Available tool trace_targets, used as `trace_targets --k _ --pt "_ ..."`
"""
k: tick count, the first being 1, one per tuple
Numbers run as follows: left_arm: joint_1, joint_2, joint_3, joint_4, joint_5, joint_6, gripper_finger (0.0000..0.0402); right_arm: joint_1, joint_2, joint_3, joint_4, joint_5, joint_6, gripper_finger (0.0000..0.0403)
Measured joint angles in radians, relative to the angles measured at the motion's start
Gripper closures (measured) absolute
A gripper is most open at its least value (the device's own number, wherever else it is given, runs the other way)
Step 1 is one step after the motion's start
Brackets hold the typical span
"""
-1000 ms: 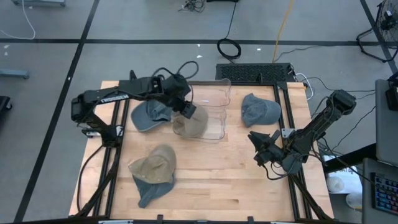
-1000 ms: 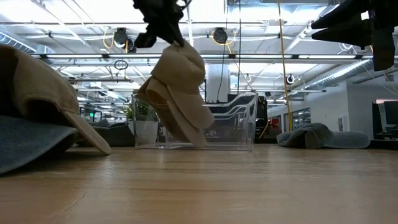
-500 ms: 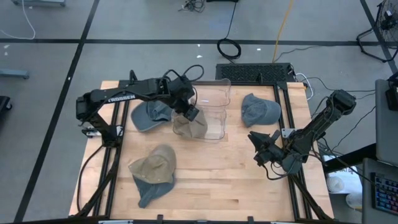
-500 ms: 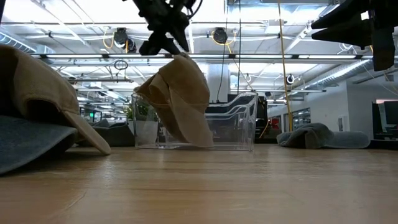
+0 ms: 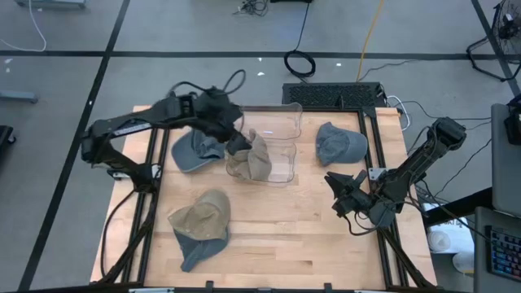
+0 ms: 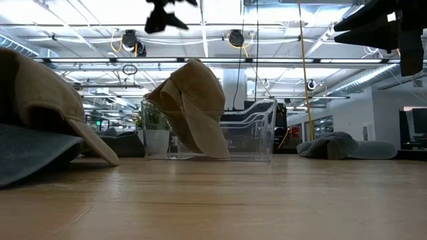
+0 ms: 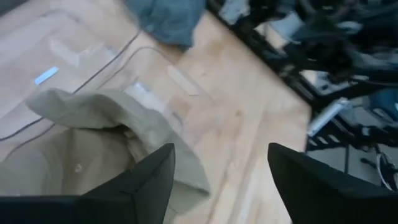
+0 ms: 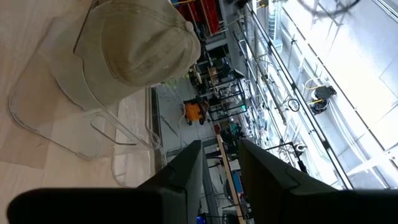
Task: Pick & Place hat
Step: Put the brown cap into the bottom transparent bin
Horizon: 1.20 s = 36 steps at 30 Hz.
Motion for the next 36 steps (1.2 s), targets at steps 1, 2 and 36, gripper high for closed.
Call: trace_targets --k 1,2,36 --pt "-0.008 -0.025 0.000 -0.007 0.000 0.003 0.0135 0.000 0.000 0.000 0.000 0.000 -0.001 0.0308" --pt "-0.020 -0.047 0.000 -0.011 -0.002 0.006 0.0137 0.000 0.000 0.000 0.000 0.000 -0.001 0.0307" --pt "-0.824 -0.154 0.000 -0.325 -0.444 -0.169 0.0232 0.000 0.000 0.000 0.001 0.000 0.001 0.0307"
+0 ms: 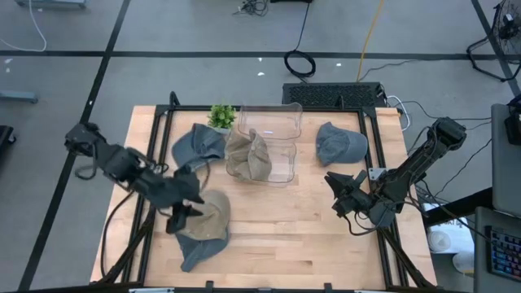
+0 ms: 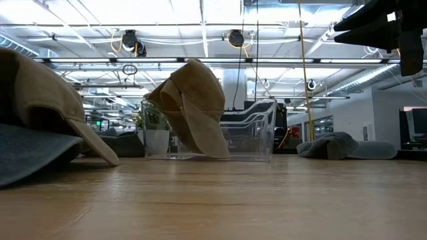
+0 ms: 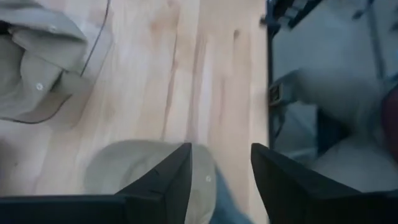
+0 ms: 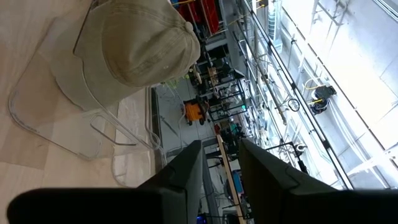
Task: Pick & Place hat
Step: Put the brown cap into the bottom transparent bin
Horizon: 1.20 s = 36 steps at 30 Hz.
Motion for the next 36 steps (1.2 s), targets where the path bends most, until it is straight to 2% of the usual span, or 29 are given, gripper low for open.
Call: trace_targets --k 8,15,24,32,36 --pt "-0.116 0.139 0.000 -0.173 -0.019 -0.054 0.0245 0.000 0.000 0.000 0.000 0.000 0.000 0.0308" --pt "-0.177 0.261 0.000 -0.361 0.126 -0.129 0.0241 0.000 0.000 0.000 0.000 0.000 0.000 0.0307" --pt "-0.246 0.386 0.000 -0.381 0.288 -0.099 0.0241 0.000 0.000 0.000 0.000 0.001 0.008 0.0307" --pt "-0.255 0.418 0.000 -0.355 0.324 -0.034 0.0231 0.000 0.000 0.000 0.000 0.001 0.008 0.0308" --pt "-0.252 0.417 0.000 -0.356 0.300 -0.021 0.0222 0.000 0.000 0.000 0.000 0.001 0.008 0.0307"
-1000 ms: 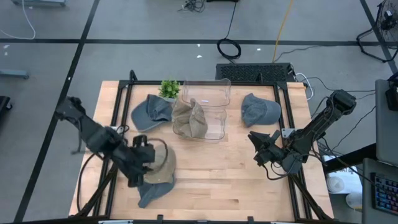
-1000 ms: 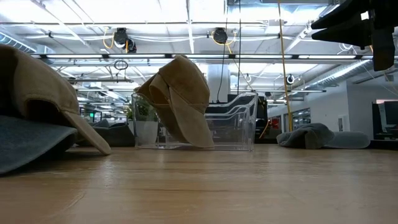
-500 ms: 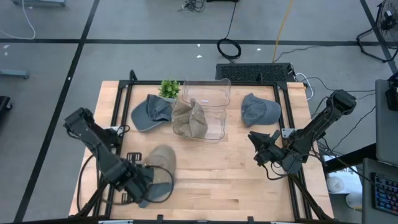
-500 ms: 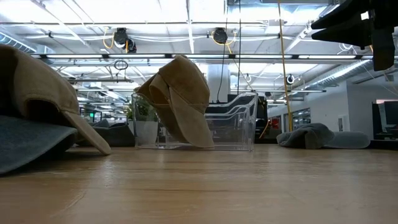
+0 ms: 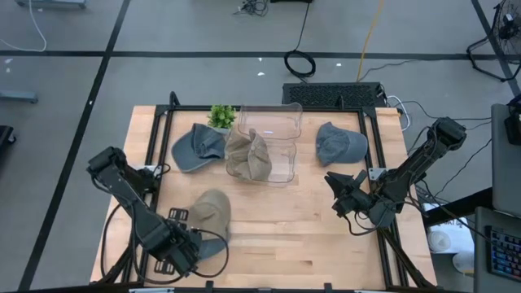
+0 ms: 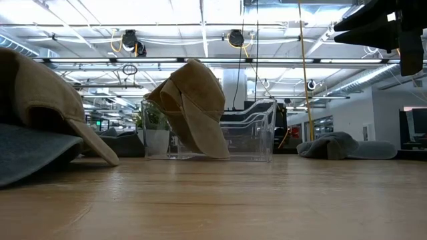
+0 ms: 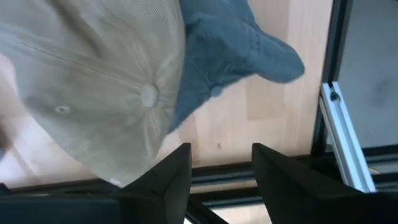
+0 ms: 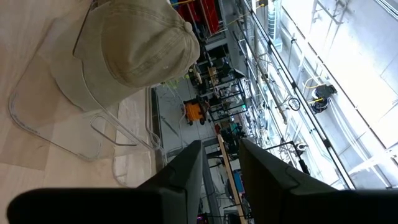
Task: Pick & Place hat
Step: Put the brown cap into the bottom transparent bin
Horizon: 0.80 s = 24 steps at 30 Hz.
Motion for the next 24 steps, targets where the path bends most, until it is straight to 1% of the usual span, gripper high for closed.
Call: trace_targets --k 4,10,14,18,21,24 --pt "0.001 0.000 0.000 -0.001 -0.044 0.024 0.0198 0.000 0.000 0.000 0.000 0.000 0.000 0.0307" --pt "0.001 0.000 0.000 -0.001 -0.080 0.065 0.0135 0.000 0.000 0.000 0.000 0.000 0.000 0.0307" --pt "-0.004 0.027 0.000 -0.012 -0.150 0.109 0.0108 0.000 0.000 0.000 0.000 0.000 0.000 0.0307" --pt "-0.004 0.076 0.000 -0.023 -0.182 0.158 0.0105 0.000 0.000 0.000 0.000 0.000 0.013 0.0307" --pt "-0.003 0.120 0.000 -0.023 -0.188 0.199 0.0112 0.000 0.000 0.000 0.000 0.000 0.025 0.0309" --pt "-0.003 0.164 -0.001 -0.025 -0.229 0.215 0.0123 0.000 0.000 0.000 0.000 0.000 0.026 0.0309"
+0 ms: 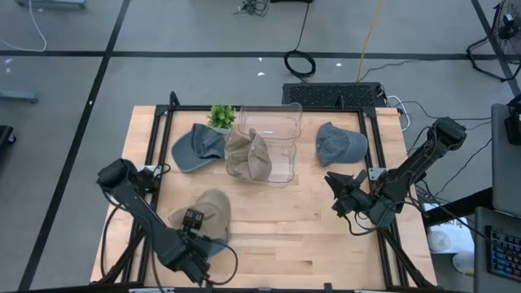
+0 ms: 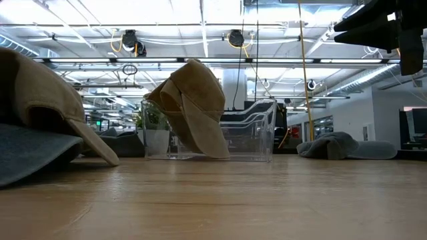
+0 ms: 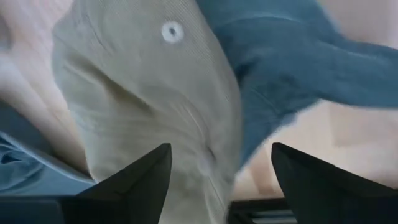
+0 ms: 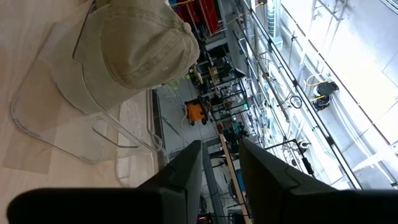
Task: Pick & Place hat
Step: Put the brown cap into the bottom transparent bin
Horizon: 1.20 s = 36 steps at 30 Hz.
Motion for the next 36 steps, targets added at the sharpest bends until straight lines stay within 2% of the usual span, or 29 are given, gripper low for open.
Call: trace_targets --k 3,6,11,13,14,18,22,30,33,36 --pt "0.000 0.045 0.000 -0.013 -0.037 -0.019 0.0142 0.000 0.000 0.000 0.000 0.000 -0.002 0.0309" --pt "0.001 0.077 0.000 -0.057 -0.033 -0.051 0.0184 0.000 0.000 0.000 0.000 0.000 -0.008 0.0310" --pt "0.009 0.093 -0.001 -0.055 0.033 -0.080 0.0305 0.000 0.000 0.000 0.000 0.000 -0.025 0.0310" --pt "0.016 0.093 -0.001 -0.055 0.042 -0.125 0.0360 0.000 0.000 0.000 0.000 0.000 -0.026 0.0310" --pt "0.018 0.090 -0.001 -0.055 0.039 -0.157 0.0376 0.000 0.000 0.000 0.000 0.000 -0.026 0.0310" --pt "0.028 0.064 -0.001 -0.057 -0.014 -0.250 0.0373 0.000 0.000 0.000 0.000 0.000 -0.021 0.0310" --pt "0.045 0.014 -0.001 -0.056 -0.065 -0.275 0.0378 0.000 0.000 0.000 0.000 0.000 0.014 0.0310" --pt "0.077 -0.166 -0.001 -0.057 -0.257 -0.388 0.0378 0.000 0.000 0.000 0.000 0.000 0.024 0.0310" --pt "0.076 -0.225 0.000 -0.057 -0.334 -0.379 0.0378 0.000 0.000 0.000 0.000 -0.001 0.024 0.0310" --pt "0.076 -0.268 0.000 -0.057 -0.393 -0.262 0.0378 0.000 0.000 0.000 0.000 -0.001 0.031 0.0309"
